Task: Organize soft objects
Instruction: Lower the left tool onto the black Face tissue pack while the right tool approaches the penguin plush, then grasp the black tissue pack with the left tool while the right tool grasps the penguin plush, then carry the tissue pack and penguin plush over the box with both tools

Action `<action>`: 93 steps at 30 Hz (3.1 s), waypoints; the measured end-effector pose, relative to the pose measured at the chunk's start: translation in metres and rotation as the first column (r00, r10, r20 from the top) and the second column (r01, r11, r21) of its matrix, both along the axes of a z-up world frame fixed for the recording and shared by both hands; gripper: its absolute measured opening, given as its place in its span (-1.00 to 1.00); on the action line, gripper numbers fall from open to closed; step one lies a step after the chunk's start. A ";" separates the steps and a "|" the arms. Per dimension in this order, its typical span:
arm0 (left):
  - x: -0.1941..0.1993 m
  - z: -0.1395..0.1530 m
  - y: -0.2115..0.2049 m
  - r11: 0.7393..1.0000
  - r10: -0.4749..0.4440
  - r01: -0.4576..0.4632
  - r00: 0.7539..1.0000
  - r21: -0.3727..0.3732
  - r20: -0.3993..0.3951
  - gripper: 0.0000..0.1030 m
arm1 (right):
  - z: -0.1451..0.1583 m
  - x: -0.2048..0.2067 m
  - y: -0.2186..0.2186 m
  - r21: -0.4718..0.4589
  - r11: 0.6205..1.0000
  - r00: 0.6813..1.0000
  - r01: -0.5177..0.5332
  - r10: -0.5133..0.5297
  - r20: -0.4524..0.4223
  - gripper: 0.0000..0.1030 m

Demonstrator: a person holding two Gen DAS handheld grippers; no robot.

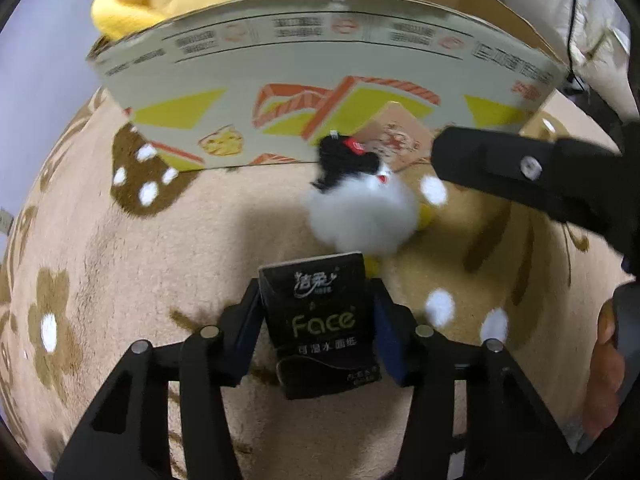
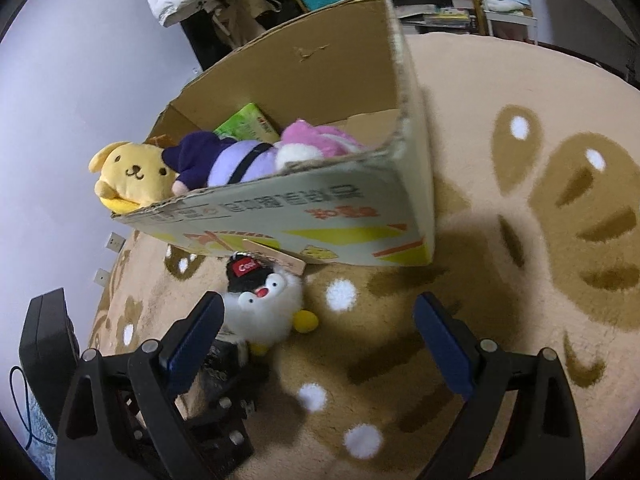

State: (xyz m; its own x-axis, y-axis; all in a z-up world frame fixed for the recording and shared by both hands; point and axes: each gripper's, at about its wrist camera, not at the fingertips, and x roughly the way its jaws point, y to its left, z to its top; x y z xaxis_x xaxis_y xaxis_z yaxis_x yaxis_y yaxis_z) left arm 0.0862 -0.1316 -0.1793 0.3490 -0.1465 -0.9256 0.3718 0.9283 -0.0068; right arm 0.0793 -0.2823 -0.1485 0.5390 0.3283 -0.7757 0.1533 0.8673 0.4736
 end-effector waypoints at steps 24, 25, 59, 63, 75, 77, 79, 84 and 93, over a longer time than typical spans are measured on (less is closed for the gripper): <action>0.005 0.006 0.025 0.993 0.118 -0.118 0.993 0.010 0.027 -0.05 | -0.020 0.030 0.042 -0.090 0.984 0.987 -0.157 0.154 -0.036 0.43; 0.000 0.006 0.022 0.993 0.115 -0.116 0.993 0.012 0.028 -0.05 | -0.021 0.031 0.045 -0.101 0.982 0.987 -0.162 0.160 -0.033 0.43; -0.030 0.134 0.032 0.997 0.058 -0.034 0.929 -0.072 0.366 -0.08 | 0.109 -0.037 0.024 -0.234 0.972 0.971 -0.008 0.064 0.232 -0.39; -0.028 0.161 0.030 0.998 0.043 -0.018 0.894 -0.061 0.446 -0.08 | 0.134 -0.041 0.021 -0.243 0.970 0.953 0.021 0.054 0.297 -0.39; -0.007 0.210 0.019 0.997 0.026 0.019 0.811 -0.070 0.585 -0.08 | 0.175 -0.032 0.008 -0.324 0.941 0.897 0.094 0.061 0.439 -0.38; -0.002 0.214 0.020 0.997 0.032 0.017 0.797 -0.075 0.603 -0.08 | 0.180 -0.027 0.006 -0.337 0.936 0.887 0.101 0.069 0.457 -0.38; 0.005 0.219 0.022 0.996 0.040 0.020 0.789 -0.090 0.613 -0.08 | 0.185 -0.020 0.004 -0.343 0.933 0.879 0.106 0.073 0.471 -0.38; 0.026 0.229 0.019 0.995 0.042 0.027 0.775 -0.100 0.630 -0.08 | 0.189 0.000 0.008 -0.349 0.932 0.873 0.101 0.086 0.481 -0.38; 0.057 0.224 -0.001 0.993 0.004 0.071 0.792 -0.098 0.611 -0.08 | 0.170 0.018 0.002 -0.331 0.940 0.878 0.086 0.085 0.471 -0.37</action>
State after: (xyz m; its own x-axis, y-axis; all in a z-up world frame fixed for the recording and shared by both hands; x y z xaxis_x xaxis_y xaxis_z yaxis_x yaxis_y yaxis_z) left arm 0.1428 -0.1326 0.0449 0.8277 -0.2555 -0.4996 0.3639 0.9221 0.1313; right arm 0.0971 -0.2807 0.0218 0.8669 0.0980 -0.4888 -0.0140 0.9849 0.1727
